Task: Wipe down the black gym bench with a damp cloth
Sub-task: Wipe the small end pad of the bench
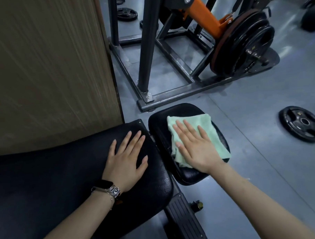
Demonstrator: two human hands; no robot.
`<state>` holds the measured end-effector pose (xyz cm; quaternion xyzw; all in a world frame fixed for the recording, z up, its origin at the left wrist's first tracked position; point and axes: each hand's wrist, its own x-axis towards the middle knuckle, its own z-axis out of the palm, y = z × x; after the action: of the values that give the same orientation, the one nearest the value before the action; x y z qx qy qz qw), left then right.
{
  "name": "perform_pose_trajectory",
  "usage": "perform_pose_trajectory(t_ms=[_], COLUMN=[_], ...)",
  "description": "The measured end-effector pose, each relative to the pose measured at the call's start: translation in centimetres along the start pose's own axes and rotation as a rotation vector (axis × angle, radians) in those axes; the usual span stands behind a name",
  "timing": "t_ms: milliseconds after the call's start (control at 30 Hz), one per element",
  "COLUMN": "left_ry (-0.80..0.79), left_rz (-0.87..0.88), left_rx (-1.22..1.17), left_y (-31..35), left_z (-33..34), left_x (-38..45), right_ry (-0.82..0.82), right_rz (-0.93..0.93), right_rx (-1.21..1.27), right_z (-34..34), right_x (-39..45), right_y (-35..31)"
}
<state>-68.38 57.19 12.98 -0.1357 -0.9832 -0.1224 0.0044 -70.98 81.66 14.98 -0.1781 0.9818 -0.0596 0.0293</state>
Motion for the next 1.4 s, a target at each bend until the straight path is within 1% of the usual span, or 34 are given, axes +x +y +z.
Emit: perform_pose_trajectory(t_ms=[167, 300, 367, 600, 733, 833, 967, 1100, 1233, 1400], left_ry=[0.005, 0.007, 0.014, 0.021, 0.018, 0.011, 0.010, 0.001, -0.018, 0.001], left_rz=[-0.004, 0.003, 0.008, 0.013, 0.010, 0.002, -0.003, -0.006, -0.008, -0.031], left_rx=[0.033, 0.038, 0.029, 0.027, 0.034, 0.006, 0.002, 0.006, 0.012, -0.090], left_y=[-0.1, -0.2, -0.2, -0.3, -0.2, -0.2, -0.1, -0.2, -0.1, -0.2], left_z=[0.0, 0.1, 0.2, 0.3, 0.2, 0.2, 0.2, 0.2, -0.2, -0.7], left_x=[0.0, 0.0, 0.0, 0.0, 0.0, 0.0, 0.0, 0.0, -0.1, -0.1], right_ry=[0.059, 0.056, 0.048, 0.046, -0.013, -0.005, 0.119, 0.123, 0.102, 0.095], right_rz=[-0.097, -0.165, -0.138, 0.048, 0.138, 0.136, 0.060, -0.036, -0.169, -0.138], right_rx=[-0.033, -0.030, -0.014, -0.022, 0.037, 0.026, -0.041, -0.062, -0.101, -0.155], right_z=[0.8, 0.6, 0.3, -0.8, -1.4, -1.2, -0.1, 0.7, 1.5, 1.7], right_x=[-1.2, -1.2, -1.2, -1.7, -1.9, -2.4, -4.2, -5.5, -5.7, -4.7], right_y=[-2.4, -1.0, 0.2, 5.4, 6.5, 5.5, 2.9, -0.6, -3.9, -4.9])
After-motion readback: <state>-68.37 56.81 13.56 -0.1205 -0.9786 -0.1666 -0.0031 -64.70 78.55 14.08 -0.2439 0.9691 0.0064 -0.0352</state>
